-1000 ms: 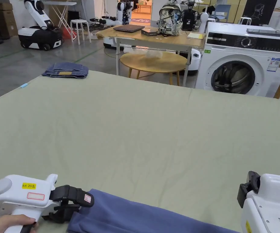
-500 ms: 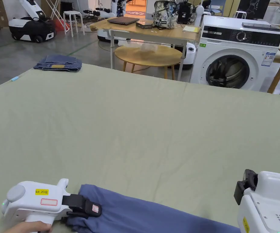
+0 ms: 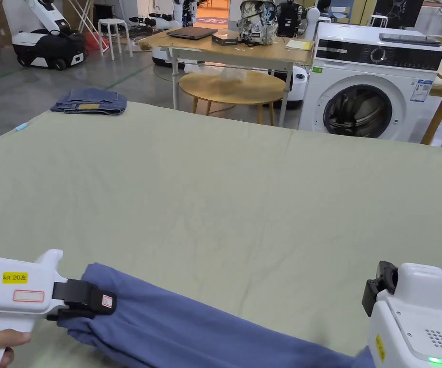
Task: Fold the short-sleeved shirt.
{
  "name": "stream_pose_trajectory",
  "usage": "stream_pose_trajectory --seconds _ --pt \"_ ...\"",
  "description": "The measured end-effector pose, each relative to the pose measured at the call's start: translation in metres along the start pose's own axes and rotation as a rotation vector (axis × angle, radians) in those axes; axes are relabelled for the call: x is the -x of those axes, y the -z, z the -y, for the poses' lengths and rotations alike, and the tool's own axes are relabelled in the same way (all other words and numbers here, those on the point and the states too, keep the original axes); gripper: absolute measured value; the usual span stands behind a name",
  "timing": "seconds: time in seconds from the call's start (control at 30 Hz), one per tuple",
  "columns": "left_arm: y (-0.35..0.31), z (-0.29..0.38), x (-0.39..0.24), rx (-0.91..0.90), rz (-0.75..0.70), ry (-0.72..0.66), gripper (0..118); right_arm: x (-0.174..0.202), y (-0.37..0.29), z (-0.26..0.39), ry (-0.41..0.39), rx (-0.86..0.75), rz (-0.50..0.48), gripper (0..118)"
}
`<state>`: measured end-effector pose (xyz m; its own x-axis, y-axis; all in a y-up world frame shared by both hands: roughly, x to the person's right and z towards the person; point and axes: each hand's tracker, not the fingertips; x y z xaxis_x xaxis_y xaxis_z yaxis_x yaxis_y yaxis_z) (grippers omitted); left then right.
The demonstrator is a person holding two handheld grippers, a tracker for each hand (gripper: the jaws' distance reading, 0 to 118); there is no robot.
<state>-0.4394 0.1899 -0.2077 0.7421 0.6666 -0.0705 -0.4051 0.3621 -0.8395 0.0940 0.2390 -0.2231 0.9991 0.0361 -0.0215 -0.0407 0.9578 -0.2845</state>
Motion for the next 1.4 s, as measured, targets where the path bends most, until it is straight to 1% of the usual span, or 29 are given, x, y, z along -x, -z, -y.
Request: stream_pose_trajectory --seconds 0.1,0.17,0.2,0.27,0.3,0.33,0.43,0.5,0.7,0.77,0.9,1.0,1.07,1.13,1.17,1.2,1.23,1.3,1.4 --pt "-0.018 -0.001 -0.013 -0.008 -0.084 0.014 1 0.001 0.001 0.0 0.003 -0.003 -0.006 0" --pt "-0.024 0.0 -0.022 -0.006 -0.097 0.016 1 0.002 0.001 0.0 0.006 -0.004 -0.013 0" --pt "-0.024 -0.007 -0.011 -0.001 -0.107 0.02 1 0.002 0.001 0.0 0.008 -0.004 -0.014 0" --pt "-0.025 -0.004 -0.022 0.0 -0.105 0.03 1 0.002 0.0 0.0 0.014 -0.004 -0.02 0" --pt "-0.023 -0.004 -0.029 0.006 -0.085 0.04 1 0.003 0.0 0.0 0.015 -0.004 -0.021 0" --pt "-0.021 0.011 -0.055 0.013 -0.041 0.041 1 0.003 -0.001 0.0 0.016 -0.005 -0.021 0" --pt "-0.008 0.019 -0.082 0.03 0.072 0.052 1 0.001 -0.003 -0.001 0.019 -0.006 -0.022 0" --pt "0.002 0.025 -0.101 0.056 0.12 0.064 1 -0.001 -0.004 0.0 0.019 -0.007 -0.021 0" --pt "0.067 0.037 -0.14 0.154 0.155 0.111 1 -0.01 -0.007 0.003 0.028 0.003 -0.005 0" --pt "0.097 0.044 -0.151 0.222 0.124 0.094 1 -0.013 -0.008 0.004 0.034 0.01 0.0 0" --pt "0.153 0.066 -0.174 0.302 -0.043 0.155 1 -0.022 -0.01 0.008 0.038 0.021 0.015 0" --pt "0.185 0.08 -0.179 0.35 -0.113 0.165 1 -0.028 -0.011 0.01 0.041 0.03 0.029 0" --pt "0.197 0.086 -0.18 0.346 -0.157 0.172 1 -0.032 -0.012 0.011 0.045 0.034 0.038 0" --pt "0.204 0.088 -0.178 0.339 -0.172 0.164 9 -0.035 -0.012 0.011 0.053 0.039 0.043 0" --pt "0.204 0.089 -0.177 0.334 -0.173 0.159 17 -0.036 -0.012 0.011 0.055 0.041 0.044 0" --pt "0.202 0.089 -0.178 0.329 -0.166 0.158 32 -0.036 -0.012 0.012 0.057 0.043 0.045 0" --pt "0.198 0.09 -0.18 0.324 -0.123 0.152 42 -0.037 -0.013 0.012 0.057 0.044 0.046 0" --pt "0.192 0.085 -0.183 0.327 -0.091 0.161 48 -0.038 -0.014 0.012 0.056 0.045 0.048 0" --pt "0.169 0.084 -0.198 0.319 -0.08 0.189 48 -0.038 -0.015 0.01 0.057 0.045 0.048 0"
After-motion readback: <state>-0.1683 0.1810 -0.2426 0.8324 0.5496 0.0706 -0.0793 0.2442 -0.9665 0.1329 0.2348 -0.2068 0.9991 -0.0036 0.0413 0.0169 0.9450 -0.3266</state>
